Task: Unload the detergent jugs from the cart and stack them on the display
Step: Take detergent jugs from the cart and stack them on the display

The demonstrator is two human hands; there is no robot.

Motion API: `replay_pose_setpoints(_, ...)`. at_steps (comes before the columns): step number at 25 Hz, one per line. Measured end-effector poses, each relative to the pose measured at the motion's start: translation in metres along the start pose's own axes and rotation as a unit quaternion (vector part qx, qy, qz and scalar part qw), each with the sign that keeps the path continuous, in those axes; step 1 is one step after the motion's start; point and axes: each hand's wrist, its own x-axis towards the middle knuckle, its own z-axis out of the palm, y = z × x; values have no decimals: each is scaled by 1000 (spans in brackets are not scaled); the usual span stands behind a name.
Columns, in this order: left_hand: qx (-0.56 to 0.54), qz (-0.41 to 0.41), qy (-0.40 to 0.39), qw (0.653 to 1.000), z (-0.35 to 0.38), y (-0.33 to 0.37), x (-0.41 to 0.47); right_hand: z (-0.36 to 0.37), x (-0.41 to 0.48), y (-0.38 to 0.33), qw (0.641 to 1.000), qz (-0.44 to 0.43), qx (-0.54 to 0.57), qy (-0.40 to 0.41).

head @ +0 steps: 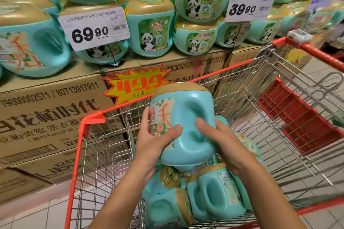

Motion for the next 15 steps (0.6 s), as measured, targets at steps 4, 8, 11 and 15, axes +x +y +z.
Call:
replay_pose_setpoints(4,73,36,-6,997,-14,11,-8,3,-3,7,995,-12,57,79)
replay_pose_setpoints(8,42,6,-16,999,-48,28,-16,6,1,6,993,-7,121,6)
replay_pose_setpoints(11,1,24,-8,1000,-70,35,-40,27,11,9,982,38,158,-97)
replay_pose_setpoints(15,-47,84,105,990,-104,43,-90,91,21,18,981,63,119,-141)
